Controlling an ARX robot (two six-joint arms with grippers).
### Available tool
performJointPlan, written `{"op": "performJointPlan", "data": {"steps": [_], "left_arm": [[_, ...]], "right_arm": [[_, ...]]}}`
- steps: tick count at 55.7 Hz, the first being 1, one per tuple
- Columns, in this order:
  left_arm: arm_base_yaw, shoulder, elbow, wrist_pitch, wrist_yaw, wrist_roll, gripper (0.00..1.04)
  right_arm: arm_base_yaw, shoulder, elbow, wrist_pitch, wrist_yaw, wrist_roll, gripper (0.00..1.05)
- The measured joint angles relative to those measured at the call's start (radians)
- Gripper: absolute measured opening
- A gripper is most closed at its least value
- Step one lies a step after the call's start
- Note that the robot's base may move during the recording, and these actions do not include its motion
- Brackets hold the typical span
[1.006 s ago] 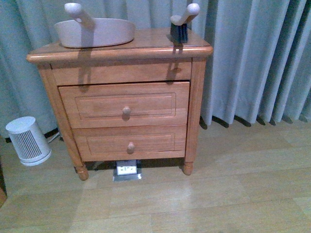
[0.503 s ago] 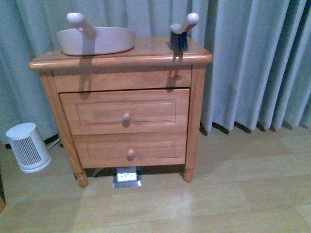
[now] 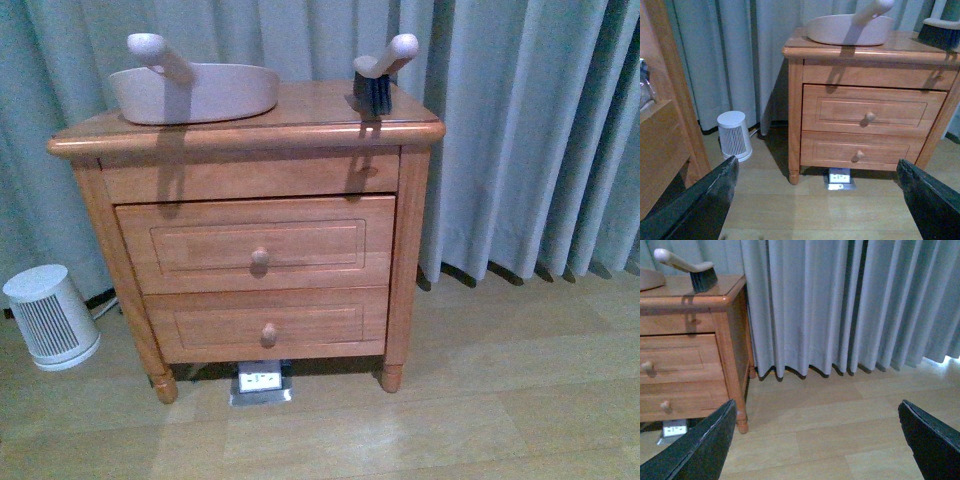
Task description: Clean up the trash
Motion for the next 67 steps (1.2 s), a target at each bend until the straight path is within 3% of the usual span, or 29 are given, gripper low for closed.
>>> {"op": "performJointPlan", "data": {"steps": [67], "left_arm": [[0.000,0.000,0.000,0.000,0.000,0.000,0.97]], "right_arm": [[0.000,0.000,0.000,0.000,0.000,0.000,0.97]]}}
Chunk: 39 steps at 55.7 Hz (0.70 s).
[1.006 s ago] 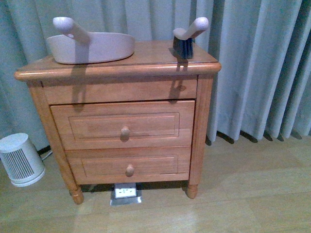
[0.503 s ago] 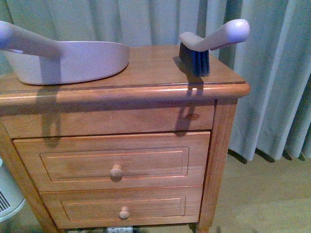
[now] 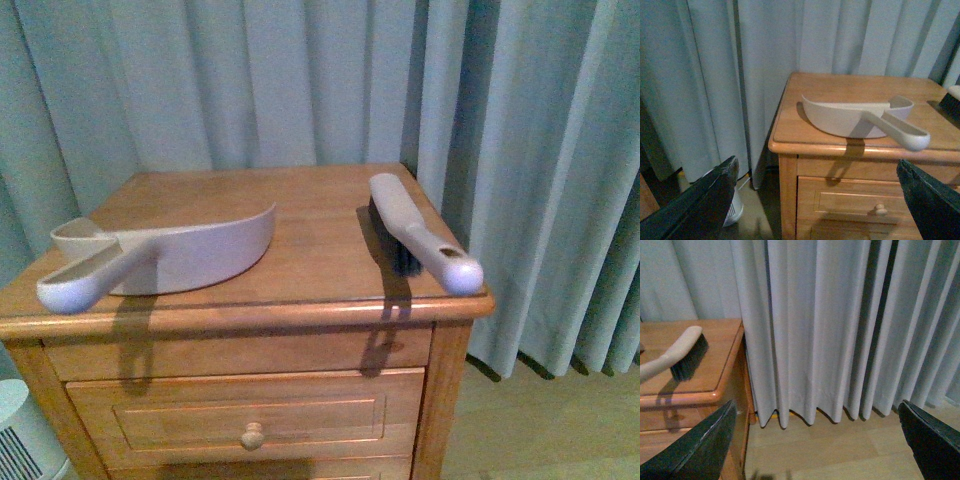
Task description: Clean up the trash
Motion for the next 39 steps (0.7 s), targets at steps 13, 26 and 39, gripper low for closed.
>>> {"op": "performJointPlan", "data": {"steps": [13,26,39], "left_arm": [[-0.002,0.546,0.245,0.096,-0.037,-0.180,0.97],[-0.188,1.197,0.696,-0.078,-0.152,-0.114,0.97],[-0.283,1.432,0.873,-0.167,-0.208,-0.177,0.97]], "right_arm": [[0.000,0.000,0.000,0.000,0.000,0.000,0.97],[0.000,0.000,0.000,0.000,0.000,0.000,0.97],[0.000,0.000,0.000,0.000,0.000,0.000,0.97]]}}
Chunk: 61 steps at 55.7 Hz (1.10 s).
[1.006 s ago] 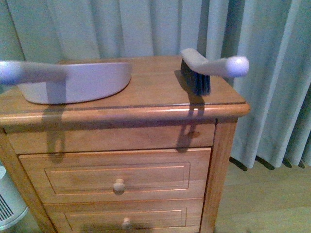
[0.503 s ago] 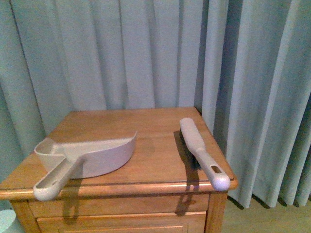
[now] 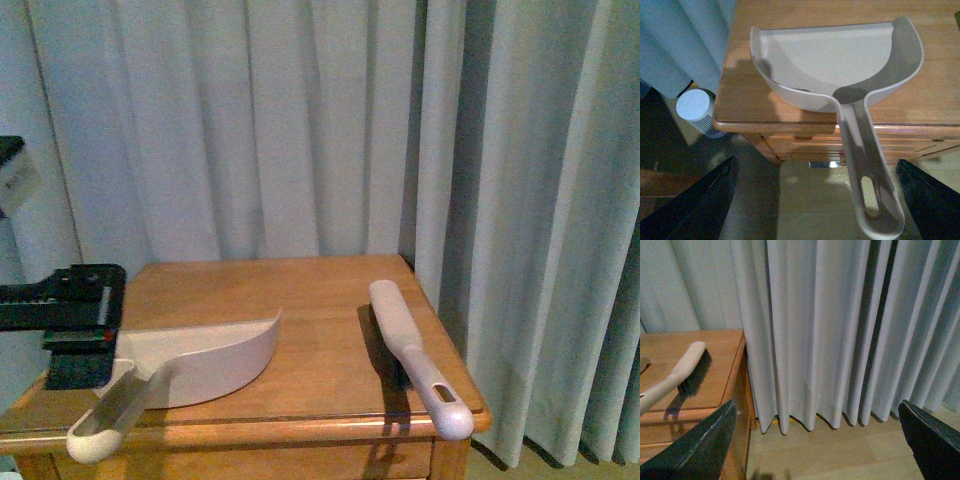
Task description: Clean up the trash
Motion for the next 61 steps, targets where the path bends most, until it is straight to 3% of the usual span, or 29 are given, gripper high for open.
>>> {"op": "performJointPlan", "data": {"steps": [43,47,61], "left_arm": [[-0.066,0.298,0.101,0.036,-0.087,-0.080,0.97],[-0.069,0.304,0.110,0.037,-0.092,-0.078,0.90],[-0.072,0.306,0.117,0.038,-0.074,-0.079,0.49]], "right_arm": [[0.000,0.000,0.000,0.000,0.000,0.000,0.97],[0.000,0.000,0.000,0.000,0.000,0.000,0.97],[0.000,0.000,0.000,0.000,0.000,0.000,0.97]]}}
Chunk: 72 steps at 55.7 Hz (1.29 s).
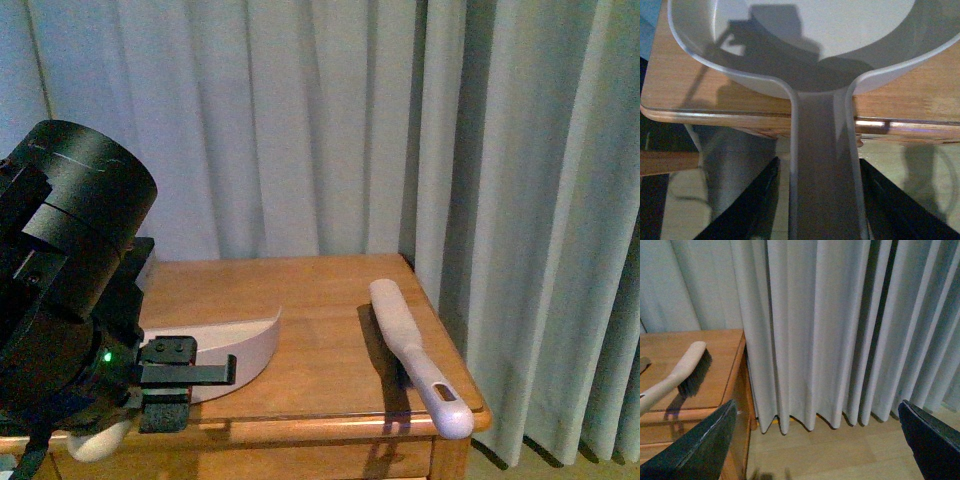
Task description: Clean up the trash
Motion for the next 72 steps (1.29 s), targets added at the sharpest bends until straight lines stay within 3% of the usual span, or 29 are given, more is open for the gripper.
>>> {"op": "performJointPlan", "data": {"steps": [4,9,19,29,50,56,61,72], "left_arm": [[0.000,0.000,0.000,0.001,0.012,0.000,0.36],[0.000,0.000,0.000,0.002,0.015,-0.001,0.29],[0.002,0.000,0.000,0.014,0.030,-0.002,0.29],[0.014,-0.060,-0.023,0.127,0.053,0.004,0.29],[0.058,-0.444,-0.242,0.571,-0.021,0.133,0.29],[0.061,-0.629,-0.366,0.760,0.002,0.201,0.29],[0.067,-0.767,-0.454,0.829,0.028,0.227,0.29],[0.086,-1.073,-0.617,0.784,0.059,0.232,0.29]], "right_arm": [[0.000,0.000,0.000,0.000,0.000,0.000,0.97],[0.000,0.000,0.000,0.000,0.000,0.000,0.97],[0.000,0.000,0.000,0.000,0.000,0.000,0.97],[0.000,0.000,0.000,0.000,0.000,0.000,0.97],[0.000,0.000,0.000,0.000,0.000,0.000,0.97],[0.000,0.000,0.000,0.000,0.000,0.000,0.97],[0.000,0.000,0.000,0.000,0.000,0.000,0.97],[0.000,0.000,0.000,0.000,0.000,0.000,0.97]]}}
